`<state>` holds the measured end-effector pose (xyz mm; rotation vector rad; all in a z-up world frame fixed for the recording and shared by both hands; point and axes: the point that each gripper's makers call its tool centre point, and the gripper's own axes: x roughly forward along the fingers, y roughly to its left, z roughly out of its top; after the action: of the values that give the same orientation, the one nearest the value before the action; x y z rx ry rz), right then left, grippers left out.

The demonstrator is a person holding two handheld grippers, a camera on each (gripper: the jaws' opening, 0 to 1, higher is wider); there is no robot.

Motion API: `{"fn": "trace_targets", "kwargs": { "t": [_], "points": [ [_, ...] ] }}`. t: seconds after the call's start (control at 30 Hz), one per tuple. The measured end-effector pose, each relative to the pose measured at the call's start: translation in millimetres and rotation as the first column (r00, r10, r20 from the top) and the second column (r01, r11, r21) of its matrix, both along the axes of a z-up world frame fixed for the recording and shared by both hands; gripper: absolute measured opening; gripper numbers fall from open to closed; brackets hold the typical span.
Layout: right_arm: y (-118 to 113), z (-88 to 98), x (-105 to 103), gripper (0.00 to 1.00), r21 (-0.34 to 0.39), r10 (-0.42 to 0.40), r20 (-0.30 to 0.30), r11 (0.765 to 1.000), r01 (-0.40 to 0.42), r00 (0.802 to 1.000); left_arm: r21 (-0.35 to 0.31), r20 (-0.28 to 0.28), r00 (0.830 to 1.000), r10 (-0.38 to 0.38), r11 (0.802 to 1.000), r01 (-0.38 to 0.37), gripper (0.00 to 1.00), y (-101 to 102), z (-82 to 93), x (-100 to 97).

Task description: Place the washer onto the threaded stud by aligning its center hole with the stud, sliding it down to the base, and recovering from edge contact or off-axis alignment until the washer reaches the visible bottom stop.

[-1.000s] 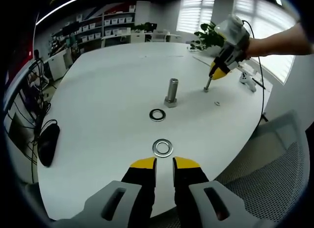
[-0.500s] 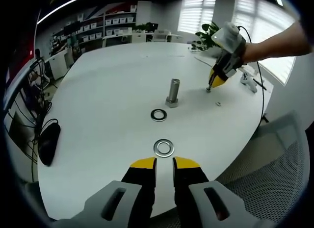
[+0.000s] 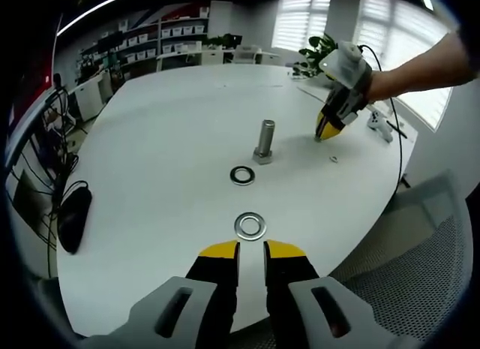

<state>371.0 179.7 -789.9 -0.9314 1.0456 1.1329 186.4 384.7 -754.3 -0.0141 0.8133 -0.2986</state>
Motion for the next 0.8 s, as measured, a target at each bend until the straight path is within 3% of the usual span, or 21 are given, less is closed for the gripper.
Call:
{"fn": "trace_targets", "kwargs": {
  "t": [0.43, 0.8],
  "points": [
    [0.7, 5.0, -1.2, 0.21, 0.034, -0.005, 0.005, 0.999, 0.005, 1.0, -0.004, 0.002, 1.0, 0.002, 1.0, -0.002, 0.1, -0.3, 0.8, 0.4],
    [-14.1, 7.4, -3.4, 0.28, 0.044, -0.05, 0.009, 0.998, 0.05, 0.999, -0.004, 0.006, 1.0, -0.001, 1.0, 0.001, 0.1, -1.0, 1.5, 0.6]
  ]
}}
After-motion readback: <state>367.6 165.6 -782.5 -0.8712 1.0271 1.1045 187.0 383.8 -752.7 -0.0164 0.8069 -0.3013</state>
